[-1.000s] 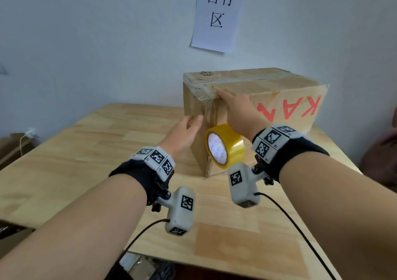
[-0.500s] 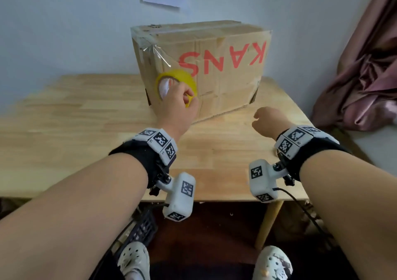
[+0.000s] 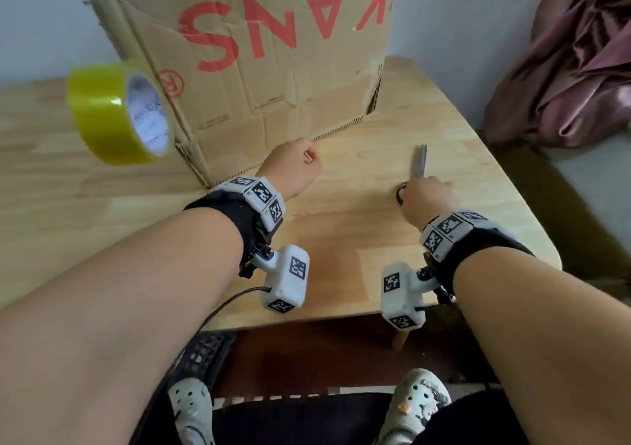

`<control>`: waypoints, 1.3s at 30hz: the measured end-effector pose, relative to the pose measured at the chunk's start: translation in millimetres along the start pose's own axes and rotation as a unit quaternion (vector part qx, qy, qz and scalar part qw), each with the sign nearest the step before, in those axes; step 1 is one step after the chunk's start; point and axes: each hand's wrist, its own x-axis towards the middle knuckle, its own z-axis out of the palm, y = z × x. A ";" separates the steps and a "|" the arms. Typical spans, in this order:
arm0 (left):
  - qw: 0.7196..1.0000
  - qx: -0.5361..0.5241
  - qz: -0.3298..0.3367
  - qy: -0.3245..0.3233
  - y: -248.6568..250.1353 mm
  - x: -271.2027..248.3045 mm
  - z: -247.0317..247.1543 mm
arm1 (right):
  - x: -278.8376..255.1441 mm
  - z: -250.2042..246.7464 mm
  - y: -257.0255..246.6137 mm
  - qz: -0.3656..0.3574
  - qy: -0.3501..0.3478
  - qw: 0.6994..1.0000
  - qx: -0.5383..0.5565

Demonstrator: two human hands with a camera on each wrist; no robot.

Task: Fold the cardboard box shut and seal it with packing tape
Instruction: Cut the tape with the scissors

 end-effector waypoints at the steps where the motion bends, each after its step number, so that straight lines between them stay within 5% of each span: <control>1: 1.000 0.001 0.000 0.000 -3.1 4.3 -1.3 | 1.2 1.1 -7.9 -0.002 0.002 1.000 -0.005; 10: 1.000 -0.009 0.013 0.016 -23.8 6.6 -33.8 | -14.8 3.6 -84.4 -0.112 -0.045 0.992 0.043; 15: 0.996 -0.061 0.016 0.057 -39.6 -17.5 -50.8 | -24.5 -3.0 -106.7 -0.086 -0.063 0.985 0.136; 22: 0.999 -0.019 -0.029 -0.008 -53.3 -47.2 -70.9 | -56.6 -19.0 -143.7 -0.088 0.015 0.901 0.424; 28: 0.997 -0.002 -0.078 0.001 -68.3 -85.3 -104.6 | -92.7 -44.9 -150.6 -0.190 0.074 0.856 0.475; 39: 0.983 0.036 -0.101 0.152 -28.6 -127.3 -175.5 | -124.0 -110.7 -144.1 -0.256 0.028 0.909 0.327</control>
